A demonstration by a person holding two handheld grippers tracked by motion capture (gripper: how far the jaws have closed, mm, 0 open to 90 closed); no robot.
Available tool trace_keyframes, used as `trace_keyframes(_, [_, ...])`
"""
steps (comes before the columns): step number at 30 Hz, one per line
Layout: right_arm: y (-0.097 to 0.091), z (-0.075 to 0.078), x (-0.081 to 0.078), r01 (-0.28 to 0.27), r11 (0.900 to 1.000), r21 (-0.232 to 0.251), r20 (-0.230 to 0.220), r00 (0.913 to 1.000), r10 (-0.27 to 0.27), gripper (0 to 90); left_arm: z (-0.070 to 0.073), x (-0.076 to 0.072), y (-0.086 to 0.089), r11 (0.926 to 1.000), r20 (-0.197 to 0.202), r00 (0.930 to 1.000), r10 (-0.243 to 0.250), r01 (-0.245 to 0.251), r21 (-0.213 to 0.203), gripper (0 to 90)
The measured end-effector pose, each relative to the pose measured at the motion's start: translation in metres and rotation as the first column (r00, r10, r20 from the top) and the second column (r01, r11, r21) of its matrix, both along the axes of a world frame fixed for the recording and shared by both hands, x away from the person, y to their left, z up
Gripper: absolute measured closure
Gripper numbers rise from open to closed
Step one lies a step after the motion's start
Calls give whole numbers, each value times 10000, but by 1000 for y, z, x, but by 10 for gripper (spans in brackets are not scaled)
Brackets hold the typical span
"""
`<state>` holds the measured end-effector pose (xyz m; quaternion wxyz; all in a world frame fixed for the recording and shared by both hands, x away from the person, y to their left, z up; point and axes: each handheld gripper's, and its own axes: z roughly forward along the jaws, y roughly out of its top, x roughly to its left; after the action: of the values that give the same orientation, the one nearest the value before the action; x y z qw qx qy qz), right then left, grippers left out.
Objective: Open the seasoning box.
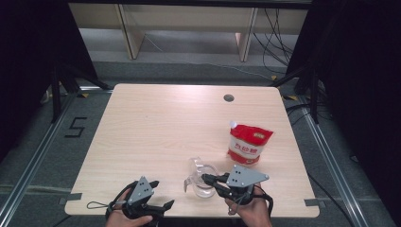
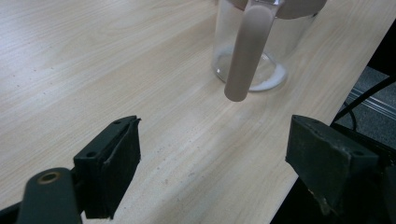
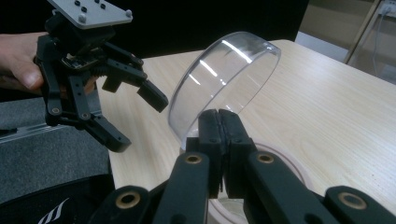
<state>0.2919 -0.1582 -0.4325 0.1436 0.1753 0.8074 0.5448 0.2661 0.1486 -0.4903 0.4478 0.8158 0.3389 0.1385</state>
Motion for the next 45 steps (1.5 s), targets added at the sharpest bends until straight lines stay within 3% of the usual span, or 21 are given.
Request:
trace_keyframes(1, [0,0,1,-63,10000,-9,94,9999,63,889,0,0,1,9999,-4,10000,8,-8,131,174])
trace_keyframes(3, [1,1,0,-45,10000,20,101,9999,45,889,-1,0,0,10000,-24,10000,-30,30,-73,174])
trace_keyframes(5, [4,1,-1,-30,9999,139,90,10000,28,889,0,1,3,9995,35,9999,-108,107,292,174])
trace_keyframes(6, [4,1,-1,-159,9998,91,90,9998,158,889,-1,-1,2,10000,-7,10000,-48,48,-32,174])
trace_keyframes(8, [5,1,-1,-171,9999,5,122,9998,171,889,-1,-1,2,10000,-25,10000,-10,10,-84,174])
trace_keyframes(9, [6,1,-2,-201,9998,21,55,9998,201,889,-1,-1,4,9998,11,10000,-4,4,191,174])
trace_keyframes(10, [7,1,-2,-170,9998,84,68,9998,169,889,-2,-1,3,10000,51,10000,-10,10,-61,174])
trace_keyframes(12, [8,1,-2,-223,9997,61,70,9997,222,889,-1,-1,4,9999,54,10000,-27,26,140,174])
trace_keyframes(13, [9,1,-2,-267,9996,10,50,9996,266,889,-2,-2,3,9999,21,10000,55,-54,-152,174])
trace_keyframes(23, [12,0,-3,-413,9991,17,-14,9991,413,882,-3,-2,4,10000,22,10000,6,-6,-74,174])
trace_keyframes(25, [11,0,-3,-252,9996,85,179,9995,251,877,-2,-2,4,10000,-6,10000,-4,4,-26,174])
trace_keyframes(26, [9,1,-3,-292,9996,40,-14,9996,292,875,-3,-2,4,10000,-17,10000,28,-29,-84,174])
trace_keyframes(29, [3,0,-2,-75,9998,162,76,9999,74,860,-3,-3,4,9999,-45,10000,67,-68,-112,174])
trace_keyframes(30, [0,1,-1,-88,9999,112,79,9999,88,851,-2,-2,6,9998,-15,10000,-31,31,177,174])
trace_keyframes(31, [-1,0,-1,105,9997,232,181,9998,-110,844,-3,-3,4,10000,-45,10000,38,-38,-24,174])
trace_keyframes(35, [-11,0,1,256,9996,140,105,9996,-257,810,-3,-3,4,10000,-48,10000,40,-40,-54,173])
trace_keyframes(38, [-22,-2,2,620,9978,234,11,9981,-620,754,-3,-2,6,9997,29,10000,-4,3,257,174])
trace_keyframes(41, [-27,-3,3,698,9971,297,-26,9976,-697,715,-2,-2,6,9998,-6,10000,-74,74,166,174])
trace_keyframes(45, [-40,-5,2,1269,9913,345,-181,9918,-1263,661,-3,-2,6,9999,22,10000,-40,40,147,174])
